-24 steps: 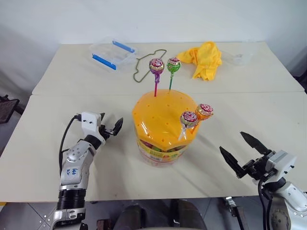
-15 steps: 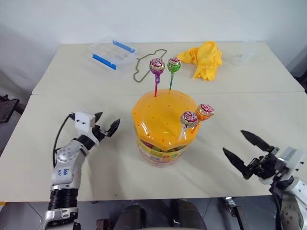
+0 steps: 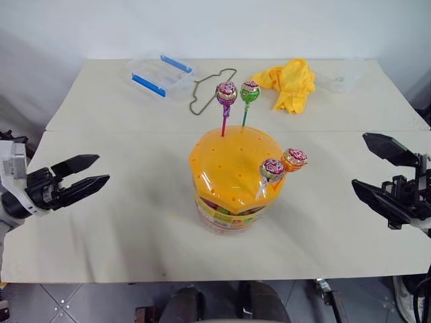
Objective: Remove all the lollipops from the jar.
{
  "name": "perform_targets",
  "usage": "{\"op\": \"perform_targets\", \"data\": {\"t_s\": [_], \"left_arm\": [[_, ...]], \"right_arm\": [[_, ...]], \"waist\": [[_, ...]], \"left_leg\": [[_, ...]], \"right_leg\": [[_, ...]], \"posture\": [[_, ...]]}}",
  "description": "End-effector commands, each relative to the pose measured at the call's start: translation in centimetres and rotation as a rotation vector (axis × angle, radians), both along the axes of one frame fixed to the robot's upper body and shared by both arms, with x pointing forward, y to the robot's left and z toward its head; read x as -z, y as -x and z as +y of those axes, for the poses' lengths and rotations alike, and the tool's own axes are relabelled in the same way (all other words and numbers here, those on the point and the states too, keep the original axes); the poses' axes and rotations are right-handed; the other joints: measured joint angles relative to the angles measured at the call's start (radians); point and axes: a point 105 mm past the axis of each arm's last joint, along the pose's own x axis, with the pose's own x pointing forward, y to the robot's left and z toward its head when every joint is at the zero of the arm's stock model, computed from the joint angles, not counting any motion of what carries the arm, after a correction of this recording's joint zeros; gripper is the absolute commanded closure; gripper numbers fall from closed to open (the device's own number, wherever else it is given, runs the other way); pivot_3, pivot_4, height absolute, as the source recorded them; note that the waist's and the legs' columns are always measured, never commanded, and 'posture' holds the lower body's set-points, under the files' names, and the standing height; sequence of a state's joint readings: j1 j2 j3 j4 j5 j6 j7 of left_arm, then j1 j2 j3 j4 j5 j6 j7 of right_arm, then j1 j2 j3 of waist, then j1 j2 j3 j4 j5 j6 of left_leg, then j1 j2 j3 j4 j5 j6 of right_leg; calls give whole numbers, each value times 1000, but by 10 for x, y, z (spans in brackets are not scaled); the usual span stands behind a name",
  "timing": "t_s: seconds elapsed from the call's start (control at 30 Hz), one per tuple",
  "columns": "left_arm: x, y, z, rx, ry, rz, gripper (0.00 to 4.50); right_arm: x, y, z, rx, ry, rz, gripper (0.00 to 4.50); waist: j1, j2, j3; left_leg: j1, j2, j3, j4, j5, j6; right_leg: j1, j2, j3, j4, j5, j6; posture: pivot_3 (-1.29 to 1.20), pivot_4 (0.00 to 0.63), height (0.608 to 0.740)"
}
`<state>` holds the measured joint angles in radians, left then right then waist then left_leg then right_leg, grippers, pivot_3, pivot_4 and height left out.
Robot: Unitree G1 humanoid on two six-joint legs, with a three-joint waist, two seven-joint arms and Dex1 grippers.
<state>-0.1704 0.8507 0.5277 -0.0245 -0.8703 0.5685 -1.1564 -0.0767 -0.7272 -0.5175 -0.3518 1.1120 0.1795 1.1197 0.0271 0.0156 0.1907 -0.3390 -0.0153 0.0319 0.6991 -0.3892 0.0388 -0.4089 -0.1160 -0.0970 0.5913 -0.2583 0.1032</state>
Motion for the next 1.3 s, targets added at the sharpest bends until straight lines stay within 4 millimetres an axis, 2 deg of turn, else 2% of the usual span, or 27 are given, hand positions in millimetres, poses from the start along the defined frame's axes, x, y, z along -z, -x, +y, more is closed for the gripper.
{"op": "perform_targets", "data": {"t_s": [0.03, 0.1, 0.23, 0.33, 0.43, 0.53, 0.6, 0.93, 1.1, 1.17, 1.2, 1.3], "left_arm": [[-35, -3, -44, 132, 16, -155, 0], [-55, -9, -77, 227, 47, -211, 0], [-75, -14, -119, 365, 51, -218, 0], [-83, -18, -142, 429, 42, -192, 0], [-82, -21, -161, 492, 6, -133, 0], [-84, -18, -168, 538, -1, -128, 544], [-86, -16, -172, 559, 2, -137, 1169], [-99, -17, -170, 587, 81, -142, 4429], [-130, -19, -156, 561, 288, -182, 4469], [-142, -22, -144, 531, 371, -183, 4469], [-145, -28, -131, 479, 407, -178, 4469], [-132, -48, -84, 254, 407, -102, 4469]], "right_arm": [[-15, 2, -2, 9, -31, -39, 46], [-17, 2, -6, 23, -31, -38, 46], [-18, 7, -7, 29, -38, -36, 46], [-16, 11, -7, 37, -40, -25, 46], [-10, 12, -12, 79, -38, -21, 46], [-7, 14, -13, 97, -47, -16, 0], [-5, 16, -12, 107, -52, -13, 0], [3, 20, -15, 144, -72, 2, 0], [5, 18, -19, 142, -84, 12, 0], [5, 16, -21, 140, -86, 17, 0], [5, 15, -21, 135, -84, 19, 0], [4, 9, -18, 108, -72, 11, 0]], "waist": [[2, 0, 0], [7, 0, 0], [-3, 0, 0], [-9, 0, 0], [-6, -1, 0], [-3, -1, 0], [-3, -1, 0], [-2, -1, 0], [-2, -1, 0], [-2, -1, 0], [-3, -1, 0], [-15, -1, 0]], "left_leg": [[0, 0, 0, 0, 0, 0], [0, 0, -1, 0, 1, -1], [-1, -2, 1, 0, 1, 0], [-1, -1, 5, -1, 1, 0], [-1, -1, 6, 0, 2, 0], [0, -1, 6, 1, 2, 0], [0, 0, 6, 1, 3, 0], [0, 0, 5, 1, 3, 0], [-1, 0, 5, 2, 3, 0], [-1, 0, 5, 2, 3, 0], [-1, 0, 5, 2, 3, 0], [1, 0, 6, 1, 3, -1]], "right_leg": [[0, 0, 0, 0, 0, 0], [0, 0, -2, 1, 0, 0], [0, 2, -1, 4, 1, 2], [-1, 5, -5, 3, 1, 3], [-1, 8, -5, 4, 1, 3], [-1, 10, -4, 4, 2, 4], [-1, 10, -4, 4, 2, 4], [-1, 11, -4, 3, 2, 4], [-1, 10, -3, 3, 2, 4], [-1, 9, -3, 3, 2, 4], [-1, 9, -3, 3, 2, 4], [-1, 8, -3, 4, 2, 4]], "posture": [[0, 150, 740], [0, 150, 740], [0, 150, 740], [0, 150, 740], [0, 150, 740], [0, 150, 740], [0, 150, 740], [0, 150, 740], [0, 150, 740], [0, 150, 740], [0, 150, 740], [0, 150, 740]]}}
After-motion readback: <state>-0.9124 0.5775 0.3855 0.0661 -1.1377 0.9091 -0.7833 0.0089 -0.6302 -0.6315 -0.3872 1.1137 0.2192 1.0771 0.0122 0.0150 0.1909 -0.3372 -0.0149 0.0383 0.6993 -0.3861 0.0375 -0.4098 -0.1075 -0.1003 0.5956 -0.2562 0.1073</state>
